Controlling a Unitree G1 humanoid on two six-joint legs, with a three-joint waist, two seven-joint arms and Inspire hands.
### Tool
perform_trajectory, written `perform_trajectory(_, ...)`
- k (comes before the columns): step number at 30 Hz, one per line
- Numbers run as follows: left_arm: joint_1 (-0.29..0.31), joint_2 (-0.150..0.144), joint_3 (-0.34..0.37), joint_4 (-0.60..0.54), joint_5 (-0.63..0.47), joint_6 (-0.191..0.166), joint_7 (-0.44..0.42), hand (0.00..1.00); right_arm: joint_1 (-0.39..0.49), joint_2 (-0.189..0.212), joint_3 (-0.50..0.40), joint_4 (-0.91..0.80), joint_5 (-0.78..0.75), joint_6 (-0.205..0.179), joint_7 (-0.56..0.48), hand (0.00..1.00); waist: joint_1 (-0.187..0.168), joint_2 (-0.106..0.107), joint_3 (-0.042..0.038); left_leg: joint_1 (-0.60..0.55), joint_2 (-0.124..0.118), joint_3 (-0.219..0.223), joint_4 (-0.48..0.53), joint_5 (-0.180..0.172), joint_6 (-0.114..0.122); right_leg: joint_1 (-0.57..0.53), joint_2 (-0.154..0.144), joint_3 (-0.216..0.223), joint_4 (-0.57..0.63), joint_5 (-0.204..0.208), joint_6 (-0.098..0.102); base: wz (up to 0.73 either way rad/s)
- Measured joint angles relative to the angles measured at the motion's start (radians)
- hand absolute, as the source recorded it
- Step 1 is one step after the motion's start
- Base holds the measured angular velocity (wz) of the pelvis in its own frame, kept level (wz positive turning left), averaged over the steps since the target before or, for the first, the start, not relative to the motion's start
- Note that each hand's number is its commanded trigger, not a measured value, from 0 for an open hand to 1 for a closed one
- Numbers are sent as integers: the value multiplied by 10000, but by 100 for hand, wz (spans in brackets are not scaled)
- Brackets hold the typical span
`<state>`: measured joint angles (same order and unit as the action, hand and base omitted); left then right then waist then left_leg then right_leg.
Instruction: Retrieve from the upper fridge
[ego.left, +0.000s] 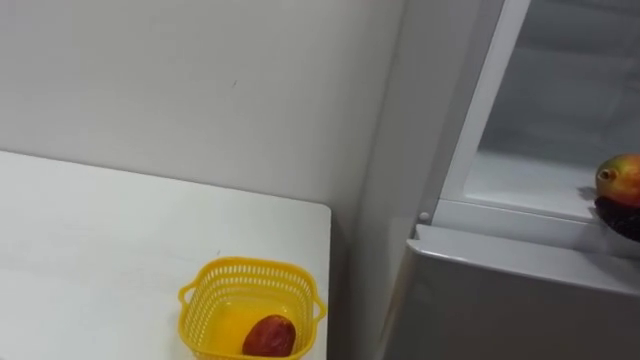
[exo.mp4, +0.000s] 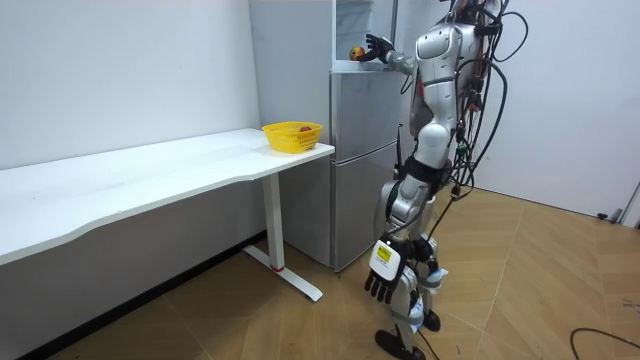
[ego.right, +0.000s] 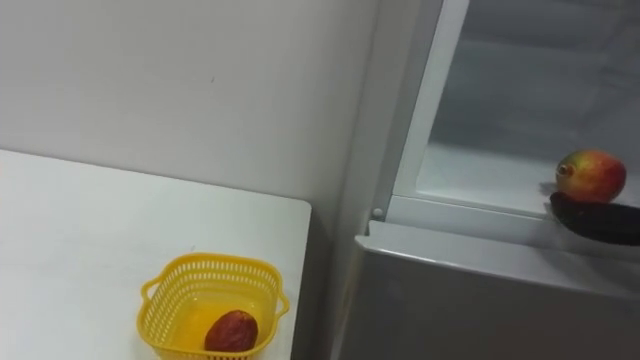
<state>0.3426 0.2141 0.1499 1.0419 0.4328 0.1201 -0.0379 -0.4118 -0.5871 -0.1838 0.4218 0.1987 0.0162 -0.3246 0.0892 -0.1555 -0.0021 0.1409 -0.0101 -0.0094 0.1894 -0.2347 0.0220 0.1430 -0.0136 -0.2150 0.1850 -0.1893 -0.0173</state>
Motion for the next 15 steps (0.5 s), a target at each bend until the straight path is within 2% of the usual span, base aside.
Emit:
perform_trajectory(5, 102, 8, 241, -10, 0, 34, -120, 0, -3, 0, 3, 25, 406, -2, 1, 0, 16, 11, -5, -72, -17, -90, 121, 9, 15, 11, -18, -135, -3, -2, 4, 7)
perform_trajectory(15, 132, 8, 241, -31, 1, 31, -190, 0, -231, -4, 18, 744, 700, -23, 109, 0, -8, 79, 6, -96, -13, -213, 93, 8, 12, 70, -22, -337, 5, -2, 4, 5)
